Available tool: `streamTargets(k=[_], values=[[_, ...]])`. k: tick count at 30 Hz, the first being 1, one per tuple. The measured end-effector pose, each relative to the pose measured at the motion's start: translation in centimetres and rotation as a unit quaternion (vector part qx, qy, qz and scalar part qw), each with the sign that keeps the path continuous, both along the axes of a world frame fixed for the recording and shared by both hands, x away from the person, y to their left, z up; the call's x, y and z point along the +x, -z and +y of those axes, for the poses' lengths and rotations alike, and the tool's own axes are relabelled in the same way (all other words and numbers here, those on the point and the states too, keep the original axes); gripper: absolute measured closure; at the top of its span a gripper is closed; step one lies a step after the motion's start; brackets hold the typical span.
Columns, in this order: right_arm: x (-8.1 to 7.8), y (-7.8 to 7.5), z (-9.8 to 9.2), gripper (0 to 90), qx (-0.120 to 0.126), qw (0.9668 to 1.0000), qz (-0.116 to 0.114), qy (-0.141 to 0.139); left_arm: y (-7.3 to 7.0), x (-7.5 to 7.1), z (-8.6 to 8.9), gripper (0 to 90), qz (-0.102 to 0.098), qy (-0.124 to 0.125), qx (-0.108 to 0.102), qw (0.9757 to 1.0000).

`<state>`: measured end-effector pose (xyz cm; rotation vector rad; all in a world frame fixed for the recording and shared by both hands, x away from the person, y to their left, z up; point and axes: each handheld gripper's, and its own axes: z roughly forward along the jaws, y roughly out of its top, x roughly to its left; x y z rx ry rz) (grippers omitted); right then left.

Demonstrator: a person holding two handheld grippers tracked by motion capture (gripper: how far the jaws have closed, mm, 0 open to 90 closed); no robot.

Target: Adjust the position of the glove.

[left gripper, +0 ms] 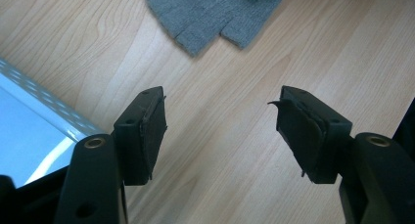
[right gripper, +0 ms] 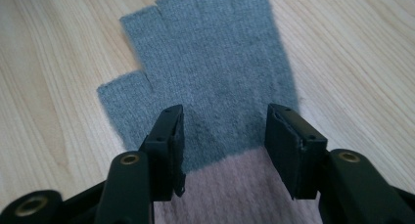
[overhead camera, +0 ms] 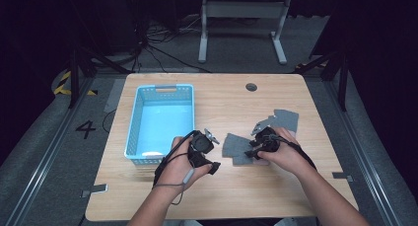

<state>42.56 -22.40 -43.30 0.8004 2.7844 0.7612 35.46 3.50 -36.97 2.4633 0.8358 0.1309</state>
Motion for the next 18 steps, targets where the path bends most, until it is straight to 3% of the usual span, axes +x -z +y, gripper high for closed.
streamTargets(k=[5,6,11,15,18], values=[[-0.1,0.4,0.6,57.6,-0.015,0.9998,-0.005,-0.007,0.0,-0.1,-0.1,36.1,-0.001,0.002,-0.002,1.0000],[0.0,0.4,0.6,65.5,-0.017,0.9998,-0.006,-0.008,0.0,-0.1,-0.1,36.1,-0.001,0.003,0.000,1.0000],[0.0,0.4,0.6,80.1,-0.013,0.9998,-0.008,-0.010,-0.1,-0.2,-0.2,36.1,-0.001,0.003,-0.002,1.0000],[-0.1,0.0,0.5,85.3,-0.004,0.9999,-0.006,-0.010,-0.1,0.0,0.0,36.2,0.000,0.001,-0.005,1.0000],[-0.6,-0.8,0.2,85.5,0.010,0.9996,0.000,-0.028,-0.1,0.1,0.2,36.2,0.000,0.000,-0.007,1.0000]])
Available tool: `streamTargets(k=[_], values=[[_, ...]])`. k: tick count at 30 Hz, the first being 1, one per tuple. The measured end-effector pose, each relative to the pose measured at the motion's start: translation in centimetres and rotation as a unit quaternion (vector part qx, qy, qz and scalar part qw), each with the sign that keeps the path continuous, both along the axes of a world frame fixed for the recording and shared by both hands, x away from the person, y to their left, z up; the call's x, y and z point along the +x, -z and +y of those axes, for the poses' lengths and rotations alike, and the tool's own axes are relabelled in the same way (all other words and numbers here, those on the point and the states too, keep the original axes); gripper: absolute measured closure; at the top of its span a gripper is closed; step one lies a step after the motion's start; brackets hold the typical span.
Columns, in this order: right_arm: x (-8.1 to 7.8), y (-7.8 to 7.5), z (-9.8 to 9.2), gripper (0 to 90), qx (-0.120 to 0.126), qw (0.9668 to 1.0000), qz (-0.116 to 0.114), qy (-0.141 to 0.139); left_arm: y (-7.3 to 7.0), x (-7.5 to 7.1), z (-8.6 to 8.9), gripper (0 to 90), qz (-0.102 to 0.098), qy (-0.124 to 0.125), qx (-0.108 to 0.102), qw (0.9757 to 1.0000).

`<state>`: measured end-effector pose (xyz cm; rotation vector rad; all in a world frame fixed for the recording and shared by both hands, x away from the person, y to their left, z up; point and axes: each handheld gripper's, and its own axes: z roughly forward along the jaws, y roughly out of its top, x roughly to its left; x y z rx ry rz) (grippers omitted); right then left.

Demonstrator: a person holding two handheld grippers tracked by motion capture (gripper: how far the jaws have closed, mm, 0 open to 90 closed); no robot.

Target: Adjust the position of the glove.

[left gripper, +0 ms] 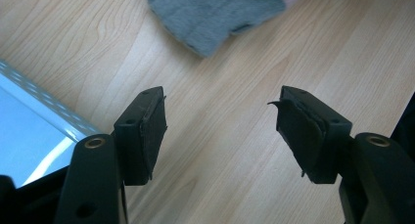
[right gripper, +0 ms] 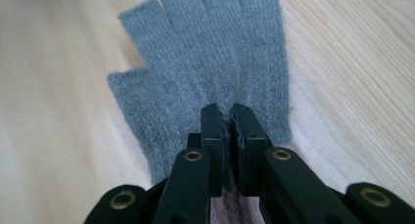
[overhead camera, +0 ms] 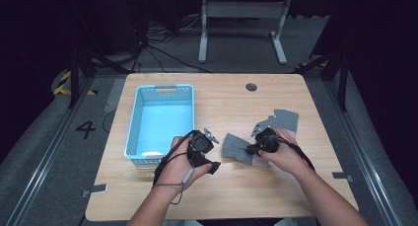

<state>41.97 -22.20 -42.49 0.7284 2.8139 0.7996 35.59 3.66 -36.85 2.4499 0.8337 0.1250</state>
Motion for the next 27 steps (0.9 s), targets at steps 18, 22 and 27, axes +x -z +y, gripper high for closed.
streamTargets(k=[18,22,27], values=[[-3.9,-0.7,0.3,67.0,0.004,0.9948,0.025,-0.098,-0.9,0.8,-0.3,36.1,-0.011,0.011,-0.013,0.9998],[-3.9,-1.7,-0.6,68.1,0.021,0.9966,0.008,-0.079,-1.0,0.9,-0.2,36.1,-0.012,0.011,-0.013,0.9998],[-3.9,-3.1,-2.0,69.3,0.047,0.9986,-0.008,-0.025,-1.1,1.0,-0.3,36.5,-0.011,0.007,-0.015,0.9998]])
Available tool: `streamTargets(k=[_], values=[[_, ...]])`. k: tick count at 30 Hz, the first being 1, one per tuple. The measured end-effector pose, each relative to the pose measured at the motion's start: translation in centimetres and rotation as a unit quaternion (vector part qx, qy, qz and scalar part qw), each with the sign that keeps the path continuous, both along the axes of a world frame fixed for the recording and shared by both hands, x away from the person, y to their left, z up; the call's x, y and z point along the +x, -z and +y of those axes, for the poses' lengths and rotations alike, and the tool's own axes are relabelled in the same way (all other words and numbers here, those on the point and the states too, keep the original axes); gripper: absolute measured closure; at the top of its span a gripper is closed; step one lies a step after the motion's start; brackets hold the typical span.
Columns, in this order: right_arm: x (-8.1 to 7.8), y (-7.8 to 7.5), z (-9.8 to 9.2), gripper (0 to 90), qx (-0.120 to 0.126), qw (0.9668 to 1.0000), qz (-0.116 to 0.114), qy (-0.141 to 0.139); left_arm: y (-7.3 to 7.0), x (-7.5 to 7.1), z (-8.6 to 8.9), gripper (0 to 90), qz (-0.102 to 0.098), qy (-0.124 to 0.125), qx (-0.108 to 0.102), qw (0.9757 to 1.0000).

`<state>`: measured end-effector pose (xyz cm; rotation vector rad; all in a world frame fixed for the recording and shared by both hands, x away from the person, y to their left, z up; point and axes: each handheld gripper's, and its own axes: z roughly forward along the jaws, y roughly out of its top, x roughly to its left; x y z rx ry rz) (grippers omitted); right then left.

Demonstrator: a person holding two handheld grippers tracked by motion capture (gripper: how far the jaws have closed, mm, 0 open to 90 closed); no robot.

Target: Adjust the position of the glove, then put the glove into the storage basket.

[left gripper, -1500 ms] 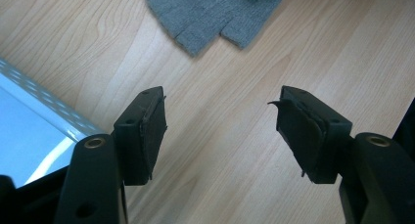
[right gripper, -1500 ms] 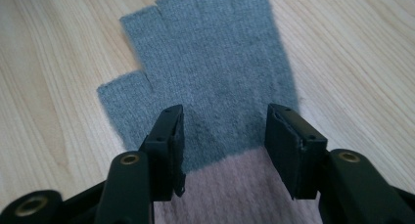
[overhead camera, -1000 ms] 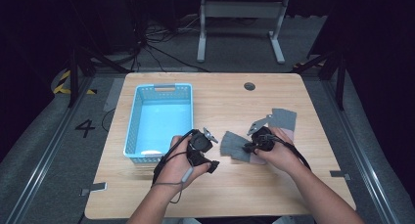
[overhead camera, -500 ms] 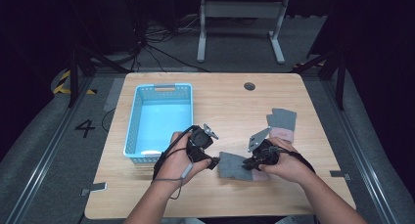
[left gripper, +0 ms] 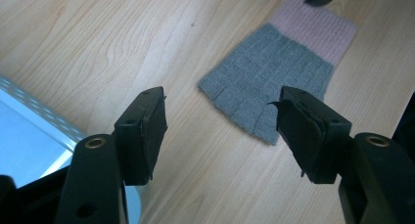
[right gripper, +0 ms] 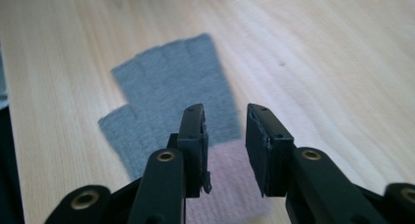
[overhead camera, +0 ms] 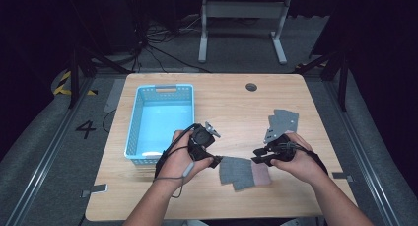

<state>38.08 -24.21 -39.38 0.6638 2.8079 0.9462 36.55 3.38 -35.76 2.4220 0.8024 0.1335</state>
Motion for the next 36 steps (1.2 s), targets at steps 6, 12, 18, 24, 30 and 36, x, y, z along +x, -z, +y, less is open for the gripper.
streamTargets(k=[6,12,18,24,30,36], values=[[0.2,-0.9,-1.5,69.6,0.019,0.9986,-0.004,0.048,0.0,0.2,-0.1,36.5,0.000,0.002,-0.001,1.0000],[0.6,-1.4,-3.3,68.5,0.033,0.9943,-0.018,0.100,-0.1,0.3,-0.2,36.4,-0.002,0.003,0.001,1.0000],[1.4,-1.7,-5.6,68.0,0.042,0.9867,-0.029,0.155,-0.3,0.4,0.2,36.3,-0.007,0.000,-0.004,1.0000],[1.8,-2.0,-7.4,67.0,0.056,0.9788,-0.035,0.194,-0.5,0.5,0.5,36.1,-0.007,-0.004,-0.008,0.9999],[2.2,-1.9,-8.7,65.7,0.056,0.9708,-0.033,0.231,-0.5,0.5,0.6,35.9,-0.009,-0.004,-0.008,0.9999],[2.4,-1.9,-9.3,64.5,0.060,0.9677,-0.031,0.243,-0.4,0.5,0.5,35.9,-0.007,-0.005,-0.007,0.9999]])
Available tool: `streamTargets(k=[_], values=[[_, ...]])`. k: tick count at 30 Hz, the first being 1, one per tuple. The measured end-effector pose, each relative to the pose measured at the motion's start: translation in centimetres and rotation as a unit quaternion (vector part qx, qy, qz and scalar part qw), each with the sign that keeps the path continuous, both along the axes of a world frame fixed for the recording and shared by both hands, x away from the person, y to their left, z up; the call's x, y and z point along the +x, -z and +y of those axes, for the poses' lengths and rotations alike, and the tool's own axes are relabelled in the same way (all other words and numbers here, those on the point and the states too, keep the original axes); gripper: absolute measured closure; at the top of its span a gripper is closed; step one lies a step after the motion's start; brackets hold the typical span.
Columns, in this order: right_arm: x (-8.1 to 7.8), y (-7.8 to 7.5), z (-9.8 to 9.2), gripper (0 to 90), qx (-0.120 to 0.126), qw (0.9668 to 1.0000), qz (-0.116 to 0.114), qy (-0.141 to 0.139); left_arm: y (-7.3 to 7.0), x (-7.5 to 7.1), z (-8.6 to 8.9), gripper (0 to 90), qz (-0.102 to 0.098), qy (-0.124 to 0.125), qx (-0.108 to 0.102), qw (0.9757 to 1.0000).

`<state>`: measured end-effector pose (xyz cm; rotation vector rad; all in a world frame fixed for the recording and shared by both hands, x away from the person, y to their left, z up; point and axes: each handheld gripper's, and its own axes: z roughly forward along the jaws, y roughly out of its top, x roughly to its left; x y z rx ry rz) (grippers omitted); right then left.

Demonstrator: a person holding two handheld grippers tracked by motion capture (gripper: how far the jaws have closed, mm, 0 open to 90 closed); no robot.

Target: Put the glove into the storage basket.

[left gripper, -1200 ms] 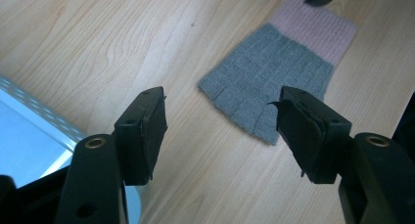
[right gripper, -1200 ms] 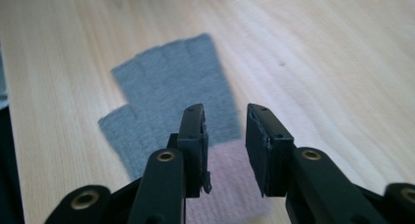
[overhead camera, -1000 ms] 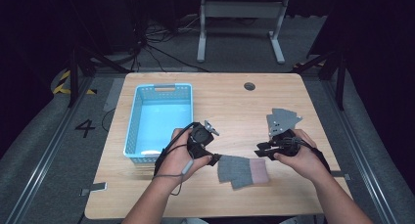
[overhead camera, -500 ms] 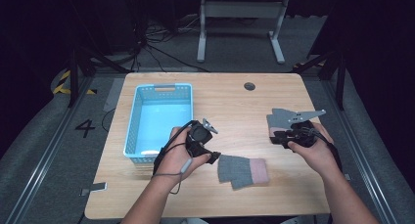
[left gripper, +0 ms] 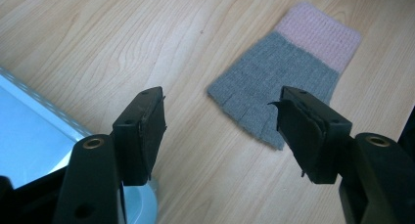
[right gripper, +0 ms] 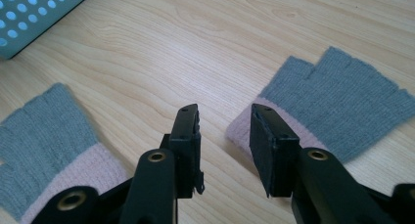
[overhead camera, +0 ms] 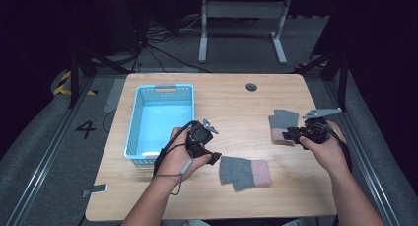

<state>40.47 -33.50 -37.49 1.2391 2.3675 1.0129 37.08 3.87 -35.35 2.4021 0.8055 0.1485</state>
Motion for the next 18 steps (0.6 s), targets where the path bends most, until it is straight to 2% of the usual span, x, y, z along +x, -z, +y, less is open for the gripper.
streamTargets(k=[9,15,17,18], values=[[0.3,-0.1,-0.6,63.9,0.008,0.9997,0.002,0.022,-0.1,-0.2,0.0,35.7,0.000,0.000,-0.001,1.0000],[1.4,-0.5,-0.8,63.9,0.017,0.9989,0.011,0.043,-0.1,-0.2,0.3,35.6,0.002,-0.006,0.000,1.0000],[1.7,-0.5,-0.9,64.0,0.015,0.9987,0.014,0.046,-0.2,-0.1,0.4,35.7,0.001,-0.006,0.000,1.0000],[2.6,-0.4,-0.9,64.3,0.008,0.9984,0.020,0.053,-0.2,-0.1,0.4,35.6,0.000,-0.007,-0.003,1.0000]])
